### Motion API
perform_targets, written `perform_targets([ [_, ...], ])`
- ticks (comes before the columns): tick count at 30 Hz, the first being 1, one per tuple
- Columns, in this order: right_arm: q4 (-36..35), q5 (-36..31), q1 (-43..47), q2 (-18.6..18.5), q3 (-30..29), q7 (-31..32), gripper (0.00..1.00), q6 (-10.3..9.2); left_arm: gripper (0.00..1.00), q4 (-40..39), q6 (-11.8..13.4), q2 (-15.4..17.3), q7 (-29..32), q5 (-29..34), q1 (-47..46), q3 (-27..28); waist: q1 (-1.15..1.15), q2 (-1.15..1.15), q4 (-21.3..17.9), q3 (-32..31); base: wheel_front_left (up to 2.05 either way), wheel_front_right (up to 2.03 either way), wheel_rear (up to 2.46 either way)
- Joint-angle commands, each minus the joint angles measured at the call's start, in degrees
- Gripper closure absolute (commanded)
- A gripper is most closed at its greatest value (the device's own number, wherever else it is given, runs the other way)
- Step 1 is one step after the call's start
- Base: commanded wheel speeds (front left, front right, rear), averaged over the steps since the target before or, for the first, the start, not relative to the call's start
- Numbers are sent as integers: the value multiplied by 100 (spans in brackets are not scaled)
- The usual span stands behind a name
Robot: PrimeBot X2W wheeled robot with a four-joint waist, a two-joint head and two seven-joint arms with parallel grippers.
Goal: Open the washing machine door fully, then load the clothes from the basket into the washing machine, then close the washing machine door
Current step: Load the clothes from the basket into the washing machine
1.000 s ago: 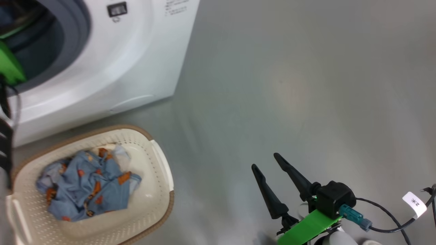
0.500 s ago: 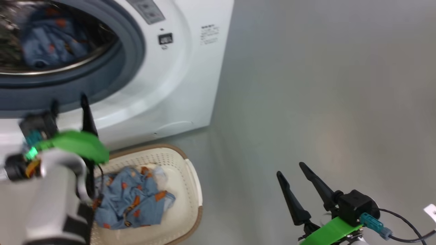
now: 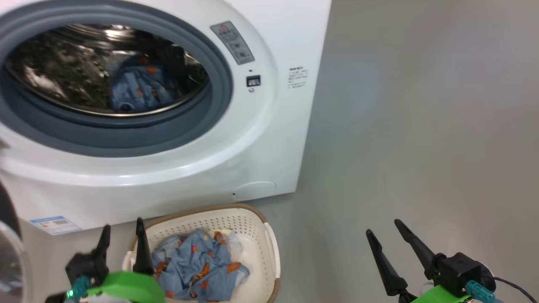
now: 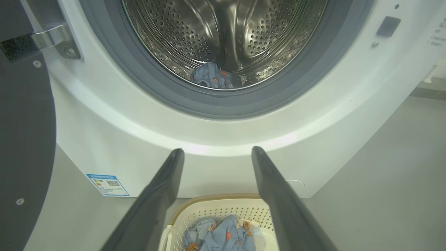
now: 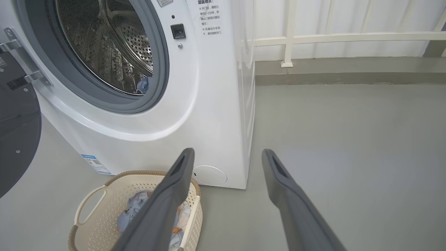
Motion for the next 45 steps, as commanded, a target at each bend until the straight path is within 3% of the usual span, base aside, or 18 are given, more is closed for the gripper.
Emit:
perform_targets([
  [1,-164,-55,58,-95,70,-28,0,9,0,-341,50,50,-37,12,173,168,0,0,269,-282,0,0,0],
  [13,-180,-74,269,-159,-5,-28,0,9,0,-1428,271,32,-37,-318,1319,-165,0,0,494,-644,0,0,0],
  [19,-192,-54,397,-194,-59,-28,0,9,0,-1786,349,31,-37,-372,1785,-72,0,0,577,-797,0,0,0],
  [37,-228,-67,479,-278,8,-28,0,9,0,-2037,278,31,-37,-198,2106,107,0,0,482,-897,0,0,0],
  [45,-301,-69,304,-98,-11,-28,0,9,0,-1833,249,30,-37,-71,1878,-197,0,0,228,-398,0,0,0],
])
